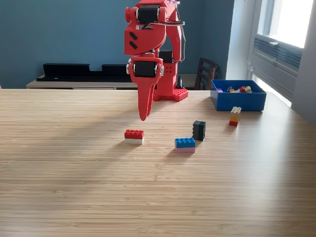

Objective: Grasp a lego block and put it in the bin.

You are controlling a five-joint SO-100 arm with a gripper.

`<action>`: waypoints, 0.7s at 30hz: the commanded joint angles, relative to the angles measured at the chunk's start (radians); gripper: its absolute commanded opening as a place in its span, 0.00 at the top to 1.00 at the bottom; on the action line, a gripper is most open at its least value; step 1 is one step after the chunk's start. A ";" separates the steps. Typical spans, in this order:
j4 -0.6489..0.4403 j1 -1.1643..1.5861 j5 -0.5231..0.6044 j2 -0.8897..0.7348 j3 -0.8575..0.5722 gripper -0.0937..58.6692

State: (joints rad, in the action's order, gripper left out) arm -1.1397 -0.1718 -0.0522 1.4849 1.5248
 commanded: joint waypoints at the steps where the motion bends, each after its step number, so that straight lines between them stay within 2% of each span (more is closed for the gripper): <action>1: 0.003 -0.006 -0.021 0.086 -0.086 0.52; 7: -0.026 -0.014 -0.034 0.063 -0.123 0.53; 13: -0.163 -0.025 -0.025 -0.123 -0.304 0.51; 21: -0.179 -0.041 -0.054 -0.293 -0.344 0.43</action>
State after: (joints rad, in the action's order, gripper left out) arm -1.3146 -0.2071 -0.0828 1.2103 1.2563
